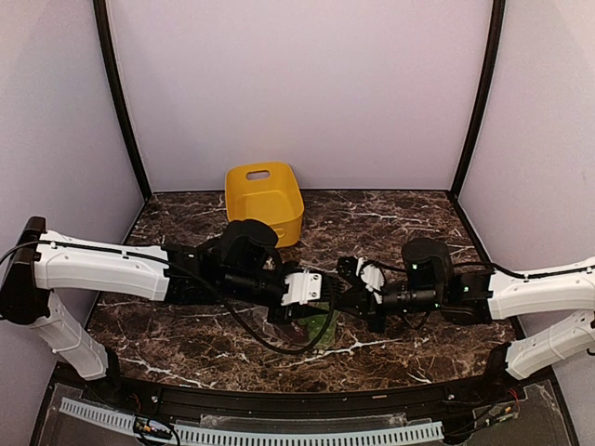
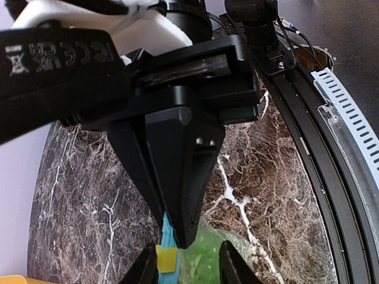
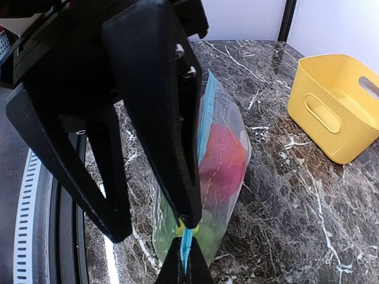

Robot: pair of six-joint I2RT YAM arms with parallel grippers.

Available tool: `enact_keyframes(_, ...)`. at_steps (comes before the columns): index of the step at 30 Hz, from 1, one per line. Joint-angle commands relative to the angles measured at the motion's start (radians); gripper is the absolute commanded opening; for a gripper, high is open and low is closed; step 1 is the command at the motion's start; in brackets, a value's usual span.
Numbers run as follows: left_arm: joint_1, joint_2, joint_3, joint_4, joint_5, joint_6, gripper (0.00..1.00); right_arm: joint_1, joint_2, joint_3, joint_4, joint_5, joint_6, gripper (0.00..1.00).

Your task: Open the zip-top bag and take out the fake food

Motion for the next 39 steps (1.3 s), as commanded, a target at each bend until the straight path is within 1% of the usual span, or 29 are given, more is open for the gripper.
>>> enact_keyframes(1,-0.004,0.011,0.035,0.013,0.034,0.006,0.31,0.015,-0.031,0.009,0.037,0.022,-0.031,0.0)
enact_keyframes(2,-0.004,0.012,0.035,0.018,0.032,0.005,0.29,0.015,-0.034,0.005,0.039,0.022,-0.032,0.0)
enact_keyframes(4,-0.004,0.012,0.032,0.029,0.021,0.003,0.29,0.017,-0.04,0.0,0.041,0.022,-0.034,0.0)
enact_keyframes(11,0.003,0.011,0.02,0.046,-0.01,0.003,0.3,0.024,-0.053,-0.011,0.045,0.026,-0.044,0.0)
enact_keyframes(17,0.012,0.009,0.009,0.054,0.008,-0.012,0.31,0.028,-0.065,-0.027,0.056,0.035,-0.055,0.0)
enact_keyframes(22,0.02,0.005,-0.004,0.065,0.024,-0.022,0.25,0.029,-0.077,-0.036,0.06,0.037,-0.058,0.0)
enact_keyframes(27,0.03,0.016,-0.01,0.072,0.037,-0.036,0.25,0.03,-0.085,-0.048,0.066,0.039,-0.056,0.0)
enact_keyframes(39,0.035,0.047,0.011,0.054,0.067,-0.019,0.22,0.034,-0.082,-0.054,0.079,0.04,-0.054,0.0)
